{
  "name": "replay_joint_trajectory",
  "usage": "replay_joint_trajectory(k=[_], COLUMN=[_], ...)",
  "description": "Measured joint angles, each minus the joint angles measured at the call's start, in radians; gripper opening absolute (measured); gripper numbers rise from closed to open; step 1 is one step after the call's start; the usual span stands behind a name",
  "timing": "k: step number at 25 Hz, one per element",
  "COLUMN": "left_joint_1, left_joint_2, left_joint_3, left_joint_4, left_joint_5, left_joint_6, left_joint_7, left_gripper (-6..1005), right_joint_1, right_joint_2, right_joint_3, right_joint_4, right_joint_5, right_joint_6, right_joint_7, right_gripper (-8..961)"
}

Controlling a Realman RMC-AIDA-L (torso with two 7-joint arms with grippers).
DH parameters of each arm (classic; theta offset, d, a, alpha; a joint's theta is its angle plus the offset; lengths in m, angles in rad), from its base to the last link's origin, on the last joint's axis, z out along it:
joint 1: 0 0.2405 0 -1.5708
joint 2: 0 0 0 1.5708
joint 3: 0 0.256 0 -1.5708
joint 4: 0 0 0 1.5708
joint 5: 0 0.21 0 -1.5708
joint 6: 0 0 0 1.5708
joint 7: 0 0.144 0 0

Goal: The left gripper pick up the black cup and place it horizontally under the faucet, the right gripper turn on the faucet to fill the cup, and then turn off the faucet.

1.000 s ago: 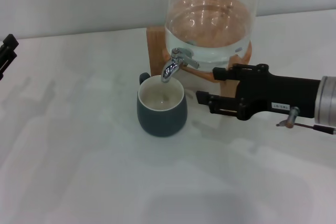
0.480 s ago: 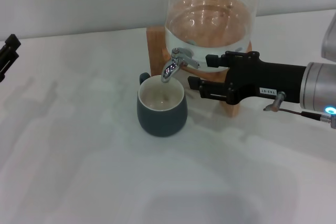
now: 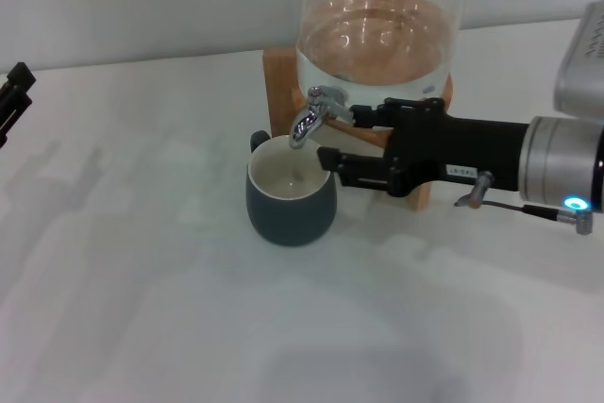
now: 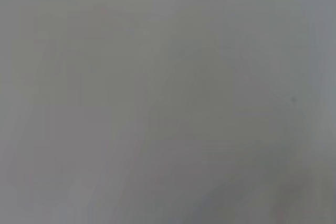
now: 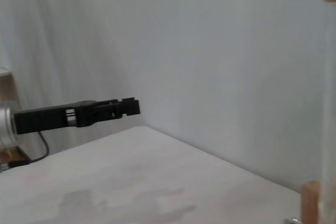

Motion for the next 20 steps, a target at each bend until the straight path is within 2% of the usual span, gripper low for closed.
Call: replay_joint_trajectory(k=[12, 20], left_joint_1=[0.005, 0.014], left_joint_2=[0.0, 0.0], left_joint_3=[0.0, 0.0], left_joint_4=[0.0, 0.0], left_joint_5=[0.0, 0.0], left_joint_6=[0.0, 0.0], left_joint_7=[0.0, 0.0], left_gripper=[651, 651], right_joint_1=[0.019, 0.01], right_joint_2=[-0.003, -0.005], right_joint_3=[-0.062, -0.021], right_joint_4=[-0.024, -0.032], right_joint_5=[-0.024, -0.04], right_joint_6=[0.0, 0.026], right_joint_7=[0.012, 0.028], right_gripper=[687, 687])
